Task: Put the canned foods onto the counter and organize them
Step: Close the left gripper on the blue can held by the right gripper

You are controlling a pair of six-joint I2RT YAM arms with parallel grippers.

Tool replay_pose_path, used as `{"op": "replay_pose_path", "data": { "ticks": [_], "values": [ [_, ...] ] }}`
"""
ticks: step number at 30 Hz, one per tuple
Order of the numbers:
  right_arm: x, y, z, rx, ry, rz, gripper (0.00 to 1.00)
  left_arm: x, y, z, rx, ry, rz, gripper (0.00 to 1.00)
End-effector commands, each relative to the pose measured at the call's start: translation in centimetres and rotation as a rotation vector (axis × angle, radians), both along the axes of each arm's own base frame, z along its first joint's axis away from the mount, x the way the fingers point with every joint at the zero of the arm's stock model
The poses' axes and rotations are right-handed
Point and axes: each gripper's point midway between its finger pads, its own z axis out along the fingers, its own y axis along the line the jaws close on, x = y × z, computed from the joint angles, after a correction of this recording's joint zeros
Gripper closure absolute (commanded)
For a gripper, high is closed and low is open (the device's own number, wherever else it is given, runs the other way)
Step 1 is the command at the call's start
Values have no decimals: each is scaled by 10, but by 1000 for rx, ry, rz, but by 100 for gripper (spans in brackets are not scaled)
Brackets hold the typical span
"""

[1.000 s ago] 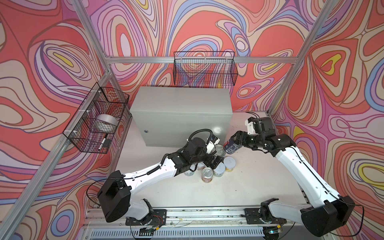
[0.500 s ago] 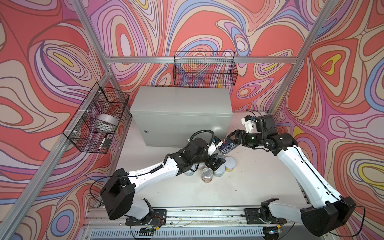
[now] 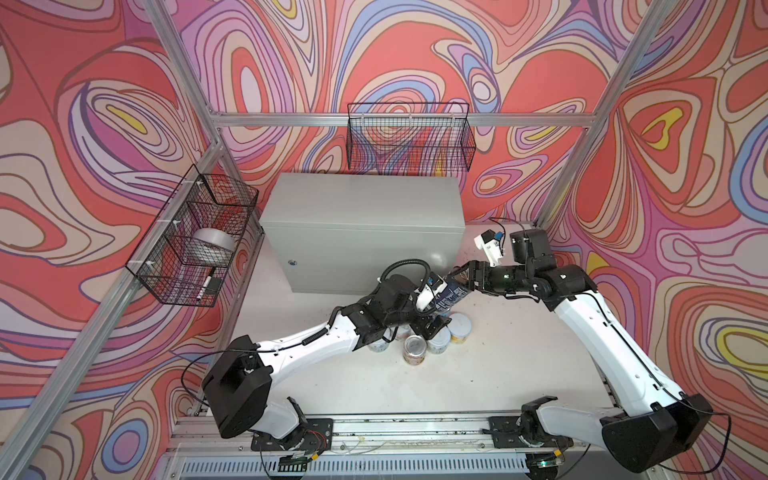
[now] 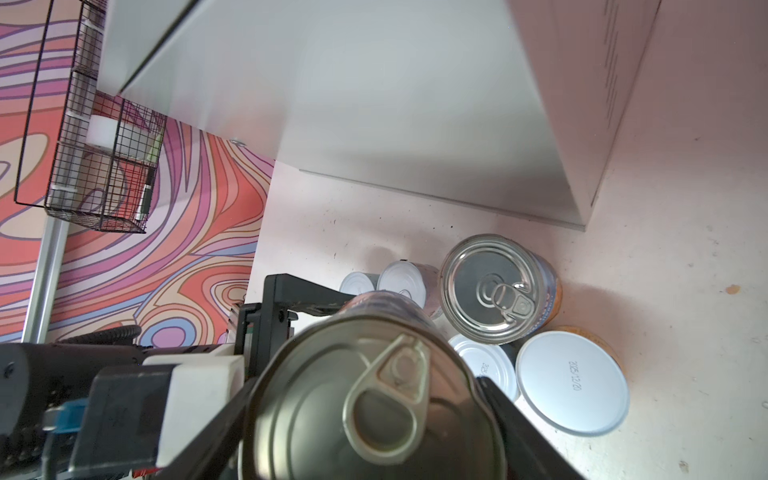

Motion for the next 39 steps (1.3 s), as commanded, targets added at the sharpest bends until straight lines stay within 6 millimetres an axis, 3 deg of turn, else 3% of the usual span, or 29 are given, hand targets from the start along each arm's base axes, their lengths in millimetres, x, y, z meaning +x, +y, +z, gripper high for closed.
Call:
{"op": "replay_pose_path", "data": {
  "ticks": [1, 13, 18, 23, 39],
  "values": [
    [1, 12, 30, 77, -103, 74, 51, 7, -9, 27, -51, -79, -4, 5],
    [-2, 14, 22, 69, -89, 102, 50, 12, -9, 38, -73, -117, 19, 9],
    [-3, 14, 19, 68, -81, 108, 51, 11, -9, 42, -89, -129, 12, 8],
    [-4, 15, 17, 65, -75, 118, 51, 12, -9, 44, -92, -139, 14, 0],
    [-5, 15, 17, 64, -77, 126, 54, 25, -5, 43, -53, -164, 74, 0]
  ]
}}
